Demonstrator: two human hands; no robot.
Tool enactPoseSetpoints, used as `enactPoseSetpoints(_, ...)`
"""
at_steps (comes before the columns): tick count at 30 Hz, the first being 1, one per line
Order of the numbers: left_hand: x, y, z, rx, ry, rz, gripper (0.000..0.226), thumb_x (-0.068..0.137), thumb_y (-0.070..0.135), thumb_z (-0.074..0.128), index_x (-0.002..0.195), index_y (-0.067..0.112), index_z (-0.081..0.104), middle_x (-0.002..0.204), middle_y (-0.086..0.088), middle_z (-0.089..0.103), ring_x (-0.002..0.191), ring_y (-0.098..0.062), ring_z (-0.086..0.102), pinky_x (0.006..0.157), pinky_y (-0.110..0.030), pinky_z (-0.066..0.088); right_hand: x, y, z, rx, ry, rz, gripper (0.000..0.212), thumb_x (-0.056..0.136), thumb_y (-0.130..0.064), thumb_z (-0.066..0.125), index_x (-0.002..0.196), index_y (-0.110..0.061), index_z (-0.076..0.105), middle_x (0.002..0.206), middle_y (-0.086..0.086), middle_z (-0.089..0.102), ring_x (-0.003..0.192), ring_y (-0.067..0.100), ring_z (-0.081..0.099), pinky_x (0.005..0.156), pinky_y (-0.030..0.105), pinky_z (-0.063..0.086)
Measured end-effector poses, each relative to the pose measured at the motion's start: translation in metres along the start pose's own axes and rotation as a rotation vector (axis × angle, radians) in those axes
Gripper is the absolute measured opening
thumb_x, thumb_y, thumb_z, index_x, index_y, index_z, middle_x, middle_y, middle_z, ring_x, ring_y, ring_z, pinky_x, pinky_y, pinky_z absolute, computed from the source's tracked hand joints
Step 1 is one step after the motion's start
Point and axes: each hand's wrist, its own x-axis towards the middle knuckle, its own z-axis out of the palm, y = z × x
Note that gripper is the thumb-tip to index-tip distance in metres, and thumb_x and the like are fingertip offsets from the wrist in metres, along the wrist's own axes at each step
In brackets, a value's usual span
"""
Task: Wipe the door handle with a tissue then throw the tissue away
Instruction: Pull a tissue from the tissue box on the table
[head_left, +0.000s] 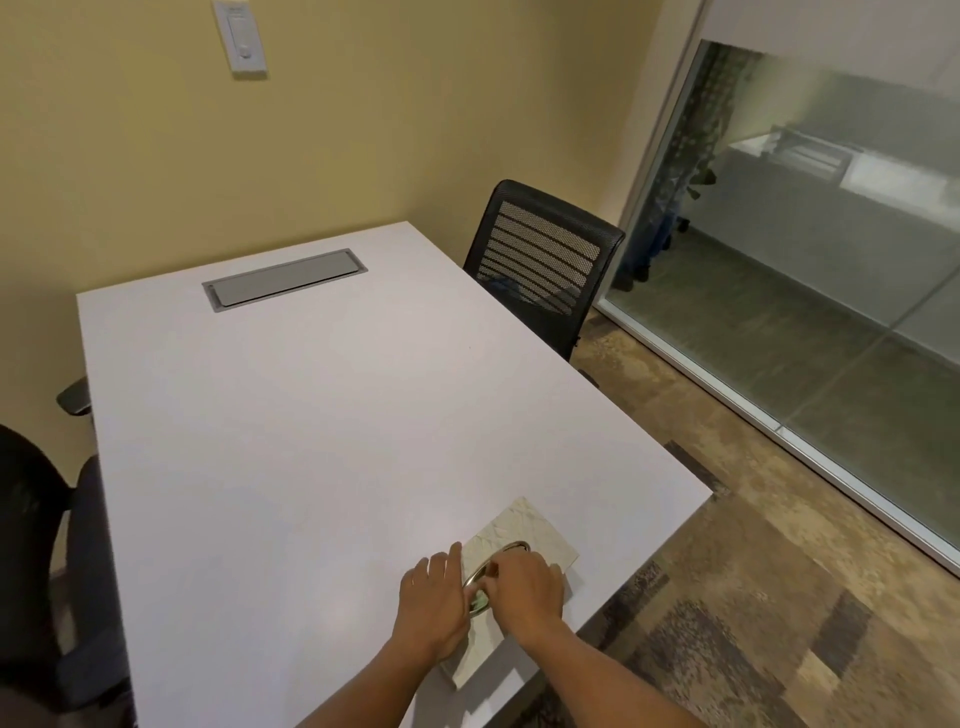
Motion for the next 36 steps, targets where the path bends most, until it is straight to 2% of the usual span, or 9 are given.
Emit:
enactPoseSetpoints(3, 0.0, 0.0, 0.001, -0.024, 0.001, -0.003, 0.062, 0.107, 0.045, 0.025, 0.16, 0.016, 0.014, 0.152, -0.004, 0.043, 0.137, -0.025, 0.043, 0.114, -0.038, 0.034, 0.001, 0.001, 0.004, 0.073, 0.023, 0.05, 0.013, 0.094, -0.034, 0.062, 0.099, -0.027, 0.071, 0.099, -0.005, 0.072, 0.093, 0.015, 0.064, 0.083, 0.033, 0.052)
enactPoseSetpoints(9, -0.001, 0.001, 0.0, -0.004, -0.004, 0.01, 0.062, 0.107, 0.044, 0.024, 0.161, 0.014, 0.011, 0.155, -0.006, 0.039, 0.14, -0.025, 0.04, 0.116, -0.039, 0.031, 0.005, 0.004, 0.007, 0.007, -0.006, 0.011, 0.016, 0.094, -0.034, 0.061, 0.099, -0.022, 0.07, 0.101, -0.002, 0.071, 0.09, 0.017, 0.066, 0.082, 0.032, 0.052)
enactPoseSetpoints(16, -0.002, 0.001, 0.0, -0.011, 0.011, 0.02, 0.062, 0.108, 0.043, 0.023, 0.161, 0.013, 0.011, 0.156, -0.006, 0.038, 0.141, -0.026, 0.038, 0.118, -0.04, 0.028, 0.009, 0.003, 0.002, -0.174, -0.059, 0.077, 0.019, 0.088, -0.042, 0.057, 0.097, -0.028, 0.068, 0.105, -0.007, 0.068, 0.107, 0.02, 0.054, 0.091, 0.042, 0.034)
enactPoseSetpoints(21, -0.003, 0.002, 0.002, -0.037, 0.02, -0.002, 0.063, 0.107, 0.045, 0.023, 0.161, 0.016, 0.01, 0.158, -0.005, 0.036, 0.144, -0.026, 0.035, 0.121, -0.041, 0.026, 0.01, -0.004, 0.002, -0.143, -0.07, 0.128, 0.013, 0.092, -0.032, 0.059, 0.1, -0.029, 0.069, 0.107, -0.006, 0.069, 0.107, 0.02, 0.054, 0.091, 0.041, 0.034)
enactPoseSetpoints(28, 0.004, 0.005, 0.004, -0.103, -0.024, -0.074, 0.067, 0.104, 0.052, 0.031, 0.16, 0.021, 0.012, 0.163, -0.008, 0.029, 0.152, -0.032, 0.023, 0.125, -0.046, 0.02, 0.011, -0.005, 0.002, -0.123, -0.046, 0.105, 0.013, 0.092, -0.033, 0.061, 0.098, -0.028, 0.071, 0.104, -0.006, 0.071, 0.101, 0.018, 0.057, 0.087, 0.038, 0.035)
enactPoseSetpoints(33, 0.006, 0.008, 0.007, -0.103, -0.007, -0.104, 0.067, 0.103, 0.052, 0.032, 0.16, 0.022, 0.012, 0.162, -0.01, 0.029, 0.153, -0.035, 0.02, 0.126, -0.047, 0.017, 0.004, 0.001, 0.002, -0.004, -0.02, 0.098, 0.015, 0.09, -0.034, 0.061, 0.085, -0.028, 0.073, 0.091, -0.008, 0.071, 0.092, 0.014, 0.055, 0.078, 0.032, 0.04)
enactPoseSetpoints(36, 0.006, 0.008, 0.008, -0.101, -0.009, -0.105, 0.067, 0.104, 0.051, 0.032, 0.16, 0.021, 0.012, 0.163, -0.011, 0.028, 0.153, -0.036, 0.017, 0.126, -0.047, 0.015, 0.0, 0.005, 0.001, 0.043, -0.035, 0.088, 0.024, 0.088, -0.028, 0.056, 0.065, -0.026, 0.058, 0.08, -0.007, 0.063, 0.088, 0.015, 0.05, 0.072, 0.032, 0.044)
